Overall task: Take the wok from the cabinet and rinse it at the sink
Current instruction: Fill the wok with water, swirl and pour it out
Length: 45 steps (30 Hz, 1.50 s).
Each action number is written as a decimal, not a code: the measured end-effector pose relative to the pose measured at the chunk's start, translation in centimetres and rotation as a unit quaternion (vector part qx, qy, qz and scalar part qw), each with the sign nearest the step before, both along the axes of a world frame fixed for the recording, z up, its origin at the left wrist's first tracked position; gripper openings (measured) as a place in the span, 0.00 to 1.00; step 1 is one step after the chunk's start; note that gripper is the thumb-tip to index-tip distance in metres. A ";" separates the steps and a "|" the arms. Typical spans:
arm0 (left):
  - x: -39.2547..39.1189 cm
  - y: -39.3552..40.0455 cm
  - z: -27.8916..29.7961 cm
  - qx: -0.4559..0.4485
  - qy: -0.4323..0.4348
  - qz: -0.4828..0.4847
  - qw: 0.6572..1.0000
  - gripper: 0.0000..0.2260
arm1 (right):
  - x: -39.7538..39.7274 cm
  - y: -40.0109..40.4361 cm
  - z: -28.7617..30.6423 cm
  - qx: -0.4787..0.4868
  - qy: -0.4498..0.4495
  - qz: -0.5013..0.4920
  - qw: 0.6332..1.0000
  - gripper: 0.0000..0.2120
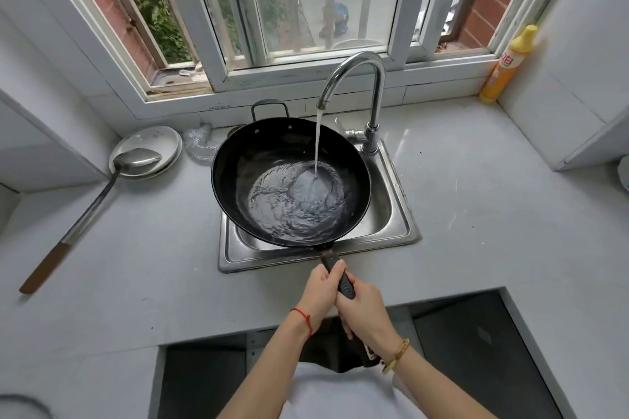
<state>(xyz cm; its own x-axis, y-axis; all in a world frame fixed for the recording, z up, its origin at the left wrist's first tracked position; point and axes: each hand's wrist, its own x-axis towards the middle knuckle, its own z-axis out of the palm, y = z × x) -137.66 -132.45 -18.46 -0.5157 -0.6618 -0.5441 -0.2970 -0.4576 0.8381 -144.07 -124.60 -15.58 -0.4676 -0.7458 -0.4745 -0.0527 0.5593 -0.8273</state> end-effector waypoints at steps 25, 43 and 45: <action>0.0 -0.2 -0.3 0.048 0.061 -0.017 0.997 0.11 | -0.3 0.2 -0.1 -0.002 0.031 0.007 1.000 0.05; 0.5 -0.7 0.2 0.112 0.111 0.015 0.987 0.09 | 0.2 -0.9 1.4 0.025 0.043 0.015 0.999 0.07; 0.4 -0.8 -0.1 0.130 0.129 0.012 0.983 0.08 | 0.1 -0.7 1.3 0.015 0.062 0.015 0.998 0.06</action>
